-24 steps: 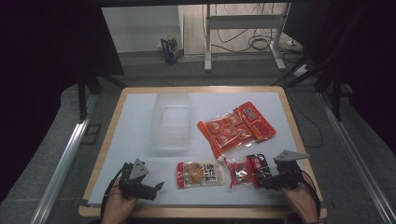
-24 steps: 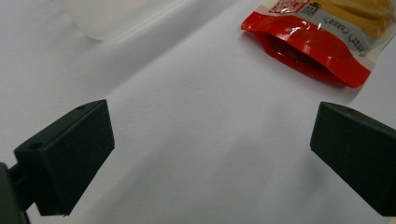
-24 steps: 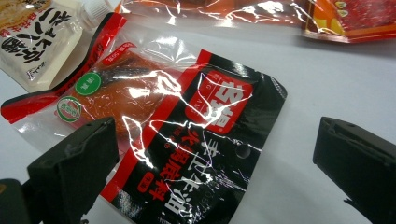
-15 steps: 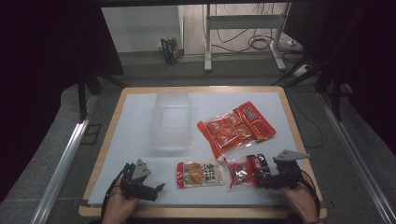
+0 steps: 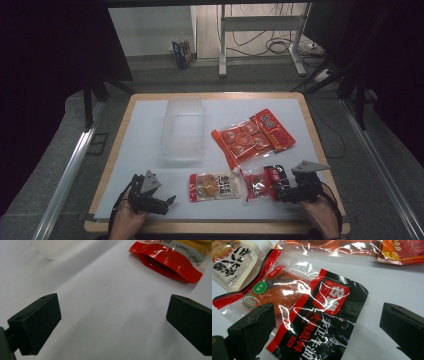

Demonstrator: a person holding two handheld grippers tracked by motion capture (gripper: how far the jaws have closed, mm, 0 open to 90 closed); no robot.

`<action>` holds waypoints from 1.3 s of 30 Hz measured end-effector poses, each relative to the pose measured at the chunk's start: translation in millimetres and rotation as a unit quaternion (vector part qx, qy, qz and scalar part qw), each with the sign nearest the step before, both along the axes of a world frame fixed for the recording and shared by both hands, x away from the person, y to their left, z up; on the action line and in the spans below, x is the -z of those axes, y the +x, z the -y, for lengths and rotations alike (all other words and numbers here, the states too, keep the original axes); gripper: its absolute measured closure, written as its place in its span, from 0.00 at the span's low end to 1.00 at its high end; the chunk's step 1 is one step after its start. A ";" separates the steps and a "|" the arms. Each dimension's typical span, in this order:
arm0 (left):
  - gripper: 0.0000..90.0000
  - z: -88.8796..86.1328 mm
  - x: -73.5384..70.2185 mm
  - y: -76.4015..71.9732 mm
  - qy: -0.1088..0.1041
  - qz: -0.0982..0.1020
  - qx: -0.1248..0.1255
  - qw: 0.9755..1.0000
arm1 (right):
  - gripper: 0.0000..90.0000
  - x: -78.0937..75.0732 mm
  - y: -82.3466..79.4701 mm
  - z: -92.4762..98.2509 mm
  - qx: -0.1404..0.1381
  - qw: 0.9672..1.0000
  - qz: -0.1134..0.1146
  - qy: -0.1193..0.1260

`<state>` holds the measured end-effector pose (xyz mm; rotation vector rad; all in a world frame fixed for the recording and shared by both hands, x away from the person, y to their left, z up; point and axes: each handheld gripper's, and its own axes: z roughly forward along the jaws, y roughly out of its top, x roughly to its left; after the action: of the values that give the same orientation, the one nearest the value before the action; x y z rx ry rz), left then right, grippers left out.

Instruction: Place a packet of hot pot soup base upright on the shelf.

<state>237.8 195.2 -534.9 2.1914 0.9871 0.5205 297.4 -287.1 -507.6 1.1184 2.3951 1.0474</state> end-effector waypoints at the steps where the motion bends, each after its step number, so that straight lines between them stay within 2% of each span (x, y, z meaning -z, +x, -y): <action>1: 0.00 0.1 0.0 -0.2 0.000 0.001 0.000 1.000 | 0.00 0.2 0.0 -0.6 -0.002 1.000 0.001 0.000; 14: 0.00 -1.6 -1.3 -0.3 -0.013 -0.001 0.003 1.000 | 0.00 0.6 0.7 -0.4 0.005 1.000 -0.003 -0.003; 16: 0.00 -2.4 -1.6 -0.2 -0.019 -0.004 0.004 1.000 | 0.00 0.3 0.9 -0.2 0.006 1.000 -0.006 -0.002; 20: 0.00 -5.7 -2.7 0.0 -0.045 -0.006 0.004 0.999 | 0.00 -0.1 2.3 1.1 0.011 1.000 -0.010 0.007; 23: 0.00 -6.7 -2.8 0.3 -0.050 -0.006 0.002 0.999 | 0.00 -0.7 3.1 1.5 0.012 1.000 -0.010 0.005; 30: 0.00 -11.7 -3.8 1.8 -0.082 -0.010 -0.002 0.997 | 0.01 -3.3 11.0 5.1 0.016 1.000 -0.002 -0.012; 35: 0.01 -11.6 -4.0 2.2 -0.087 -0.017 0.002 0.996 | 0.01 -5.7 17.4 8.6 0.022 1.000 0.004 -0.016; 38: 0.01 -7.5 -4.0 1.0 -0.075 -0.014 0.016 0.997 | 0.01 -6.0 20.4 10.6 0.027 1.000 0.004 -0.013; 39: 0.01 -5.7 -4.0 0.4 -0.069 -0.012 0.021 0.997 | 0.01 -6.2 23.8 12.6 0.037 0.999 0.005 -0.008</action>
<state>238.3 200.8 -530.9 2.0946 0.9596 0.3960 321.2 -299.7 -501.4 1.1829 2.3318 1.0060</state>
